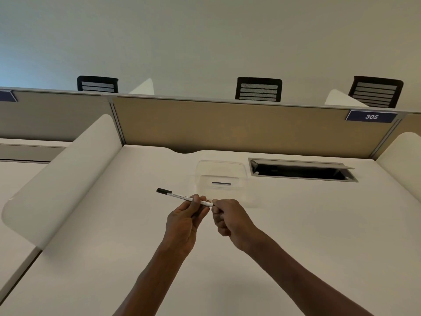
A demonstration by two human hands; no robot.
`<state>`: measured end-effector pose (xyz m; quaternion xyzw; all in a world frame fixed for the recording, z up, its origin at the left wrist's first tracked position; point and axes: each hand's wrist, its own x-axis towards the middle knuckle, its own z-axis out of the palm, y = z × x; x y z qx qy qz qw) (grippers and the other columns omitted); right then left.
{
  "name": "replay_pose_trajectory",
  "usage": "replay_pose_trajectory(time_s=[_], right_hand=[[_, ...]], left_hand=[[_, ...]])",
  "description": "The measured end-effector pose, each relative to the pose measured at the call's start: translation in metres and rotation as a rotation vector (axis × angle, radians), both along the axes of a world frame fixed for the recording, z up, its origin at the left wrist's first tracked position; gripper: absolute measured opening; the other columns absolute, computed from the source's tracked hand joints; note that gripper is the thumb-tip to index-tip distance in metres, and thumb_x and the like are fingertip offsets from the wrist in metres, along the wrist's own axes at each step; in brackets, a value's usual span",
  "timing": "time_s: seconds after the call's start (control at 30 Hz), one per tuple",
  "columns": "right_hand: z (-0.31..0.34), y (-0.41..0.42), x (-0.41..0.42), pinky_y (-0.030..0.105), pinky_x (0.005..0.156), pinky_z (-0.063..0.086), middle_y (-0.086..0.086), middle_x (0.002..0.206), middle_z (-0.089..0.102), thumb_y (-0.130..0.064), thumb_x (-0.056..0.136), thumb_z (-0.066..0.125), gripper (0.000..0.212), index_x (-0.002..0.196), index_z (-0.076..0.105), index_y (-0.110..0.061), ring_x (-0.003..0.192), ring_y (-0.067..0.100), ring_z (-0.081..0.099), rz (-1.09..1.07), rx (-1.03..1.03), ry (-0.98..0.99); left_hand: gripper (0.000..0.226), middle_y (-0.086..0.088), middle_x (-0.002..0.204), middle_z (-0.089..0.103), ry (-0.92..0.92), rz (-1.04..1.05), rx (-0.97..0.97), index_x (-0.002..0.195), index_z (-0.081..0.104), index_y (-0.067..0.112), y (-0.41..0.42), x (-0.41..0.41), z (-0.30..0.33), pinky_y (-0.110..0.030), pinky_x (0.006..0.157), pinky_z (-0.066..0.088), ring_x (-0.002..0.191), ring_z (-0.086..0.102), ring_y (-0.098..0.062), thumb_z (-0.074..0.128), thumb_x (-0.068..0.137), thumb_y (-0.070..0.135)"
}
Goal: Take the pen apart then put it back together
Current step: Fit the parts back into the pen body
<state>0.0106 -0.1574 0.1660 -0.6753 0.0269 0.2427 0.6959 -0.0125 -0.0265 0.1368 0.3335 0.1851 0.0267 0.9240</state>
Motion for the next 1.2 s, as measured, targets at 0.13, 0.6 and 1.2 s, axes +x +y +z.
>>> replay_pose_trajectory(time_s=[0.13, 0.6, 1.2], right_hand=[[0.002, -0.002, 0.002, 0.026, 0.044, 0.030, -0.006, 0.052, 0.044, -0.031, 0.100, 0.040, 0.043, 0.064, 0.055, -0.015, 0.045, 0.013, 0.033, 0.032, -0.192, -0.241], [-0.011, -0.008, 0.008, 0.032, 0.047, 0.034, -0.005, 0.054, 0.049, -0.027, 0.101, 0.045, 0.036, 0.067, 0.049, -0.015, 0.047, 0.015, 0.042, 0.121, -0.768, -1.051], [-0.007, -0.016, 0.011, 0.031, 0.040, 0.034, 0.001, 0.069, 0.055, -0.030, 0.099, 0.043, 0.026, 0.080, 0.052, -0.014, 0.051, 0.021, 0.050, 0.284, -1.134, -1.420]], left_hand=[[0.035, -0.015, 0.094, 0.076, -0.002, 0.029, 0.001, 0.104, 0.067, -0.007, -0.001, 0.000, 0.004, -0.027, 0.070, 0.061, 0.088, 0.074, -0.023, 0.069, 0.075, 0.013], [0.025, -0.016, 0.091, 0.076, 0.040, 0.042, -0.008, 0.099, 0.070, -0.006, -0.002, 0.001, 0.006, -0.025, 0.066, 0.060, 0.083, 0.075, -0.022, 0.067, 0.082, 0.011], [0.018, -0.016, 0.087, 0.076, 0.042, 0.048, -0.019, 0.083, 0.076, -0.003, 0.000, -0.001, 0.010, -0.024, 0.063, 0.060, 0.078, 0.075, -0.021, 0.063, 0.090, 0.007]])
